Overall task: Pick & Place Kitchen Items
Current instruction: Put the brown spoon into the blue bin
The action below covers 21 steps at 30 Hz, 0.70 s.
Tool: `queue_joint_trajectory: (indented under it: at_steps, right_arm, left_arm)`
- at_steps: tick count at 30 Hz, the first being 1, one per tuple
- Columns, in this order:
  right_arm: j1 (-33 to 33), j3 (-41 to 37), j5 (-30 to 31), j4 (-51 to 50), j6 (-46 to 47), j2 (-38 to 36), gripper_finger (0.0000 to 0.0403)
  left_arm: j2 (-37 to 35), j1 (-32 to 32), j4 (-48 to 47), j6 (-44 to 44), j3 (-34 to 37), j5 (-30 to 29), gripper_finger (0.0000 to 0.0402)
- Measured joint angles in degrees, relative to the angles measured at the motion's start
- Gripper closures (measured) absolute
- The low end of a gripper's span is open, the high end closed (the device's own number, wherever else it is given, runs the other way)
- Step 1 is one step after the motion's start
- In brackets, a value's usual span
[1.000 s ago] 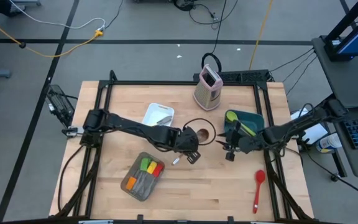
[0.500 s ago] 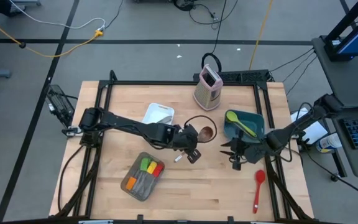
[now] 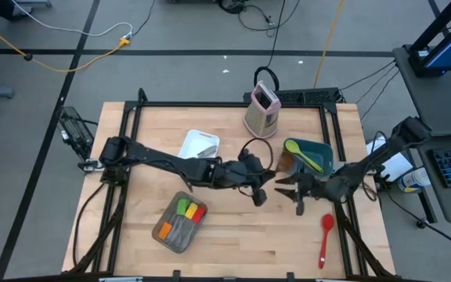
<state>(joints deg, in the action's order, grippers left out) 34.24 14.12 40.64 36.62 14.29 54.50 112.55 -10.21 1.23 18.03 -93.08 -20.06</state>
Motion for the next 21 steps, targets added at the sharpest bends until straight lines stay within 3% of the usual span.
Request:
queue_joint_trajectory:
  at_steps: [4,8,12,21]
  right_arm:
    - [0.0,-8.7,-0.2,22.5,-4.8,0.3,0.0287]
    - [0.0,-13.1,-2.1,35.7,-5.5,1.1,0.0287]
    - [0.0,-10.6,-6.3,33.7,-9.2,3.0,0.0287]
    - [-1.0,-4.6,-6.3,30.6,-14.4,8.6,0.0287]
  left_arm:
    - [0.0,-1.1,6.3,-5.2,0.0,-0.2,0.0380]
    - [0.0,-2.1,7.5,-6.5,0.0,-3.2,0.0380]
    - [0.0,-2.2,7.7,-6.3,0.0,-4.2,0.0380]
    - [0.0,-2.4,7.9,-5.3,0.0,-7.4,0.0380]
